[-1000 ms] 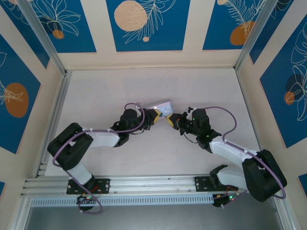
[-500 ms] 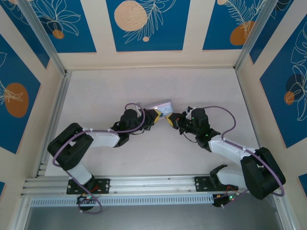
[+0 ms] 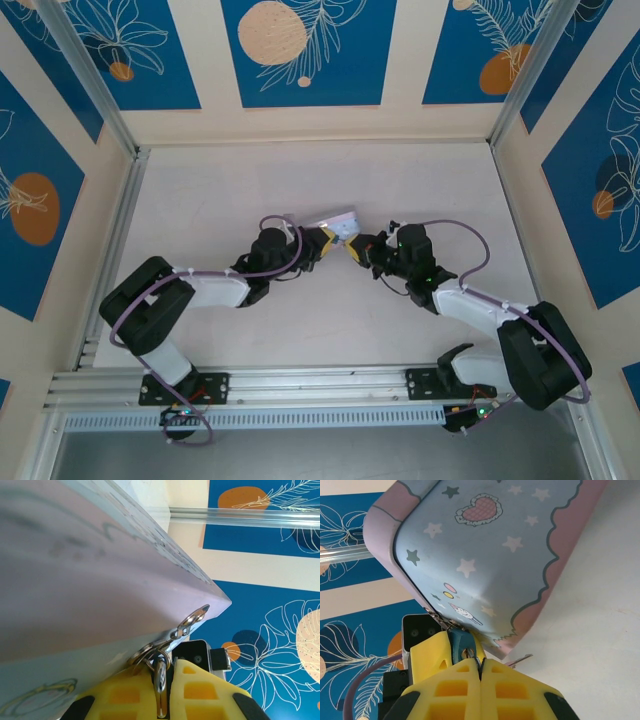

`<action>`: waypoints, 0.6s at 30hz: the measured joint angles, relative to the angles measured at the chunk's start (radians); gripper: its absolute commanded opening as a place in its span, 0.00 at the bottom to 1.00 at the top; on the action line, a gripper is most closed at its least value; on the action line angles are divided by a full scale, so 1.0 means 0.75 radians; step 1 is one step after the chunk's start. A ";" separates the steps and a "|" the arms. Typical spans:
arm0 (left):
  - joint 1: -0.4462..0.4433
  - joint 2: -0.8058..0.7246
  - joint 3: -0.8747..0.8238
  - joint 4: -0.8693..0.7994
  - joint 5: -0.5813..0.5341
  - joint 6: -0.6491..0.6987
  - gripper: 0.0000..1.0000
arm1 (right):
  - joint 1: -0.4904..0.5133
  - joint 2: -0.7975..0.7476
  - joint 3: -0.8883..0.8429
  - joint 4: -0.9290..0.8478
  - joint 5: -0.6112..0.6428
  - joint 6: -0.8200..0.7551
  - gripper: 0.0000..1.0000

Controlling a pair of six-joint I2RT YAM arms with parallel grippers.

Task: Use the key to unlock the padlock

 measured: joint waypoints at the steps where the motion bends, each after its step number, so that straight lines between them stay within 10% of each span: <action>1: 0.000 0.002 0.000 0.003 -0.003 0.000 0.00 | 0.001 0.006 0.000 0.005 0.000 -0.001 0.00; 18: 0.000 0.053 0.000 0.072 -0.053 0.000 0.00 | -0.011 0.111 0.007 0.123 -0.022 0.010 0.00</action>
